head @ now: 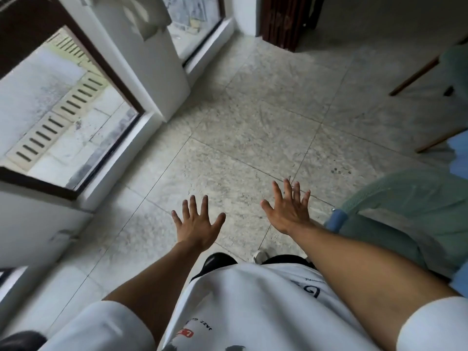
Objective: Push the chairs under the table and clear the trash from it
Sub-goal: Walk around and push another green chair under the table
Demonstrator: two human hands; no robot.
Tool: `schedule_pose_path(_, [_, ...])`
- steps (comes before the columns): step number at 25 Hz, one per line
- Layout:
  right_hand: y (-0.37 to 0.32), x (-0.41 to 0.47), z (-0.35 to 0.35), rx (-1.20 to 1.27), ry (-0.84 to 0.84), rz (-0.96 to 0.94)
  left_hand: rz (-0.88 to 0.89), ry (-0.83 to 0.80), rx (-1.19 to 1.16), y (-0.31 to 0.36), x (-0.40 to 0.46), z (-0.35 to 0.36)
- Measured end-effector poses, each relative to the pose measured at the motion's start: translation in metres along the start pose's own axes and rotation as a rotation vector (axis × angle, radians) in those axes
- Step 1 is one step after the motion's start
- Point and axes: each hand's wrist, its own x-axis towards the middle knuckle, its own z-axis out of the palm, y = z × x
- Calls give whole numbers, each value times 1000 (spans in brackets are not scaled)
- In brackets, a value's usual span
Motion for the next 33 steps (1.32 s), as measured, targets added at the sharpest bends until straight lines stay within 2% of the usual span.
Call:
schedule_pose_path(10, [18, 137, -89, 118, 16, 279, 282, -52, 110, 104, 217, -92])
schedule_pose_path(18, [50, 214, -185, 249, 179, 616, 600, -111, 277, 203, 357, -165])
schedule_pose_path(25, [100, 234, -207, 402, 261, 866, 869, -166, 478, 333, 403, -179])
schedule_pose_path(30, [186, 228, -207, 334, 297, 1008, 1048, -127, 622, 451, 409, -160])
schedule_pose_path(33, [231, 216, -212, 408, 339, 1094, 1127, -124, 700, 511, 396, -151])
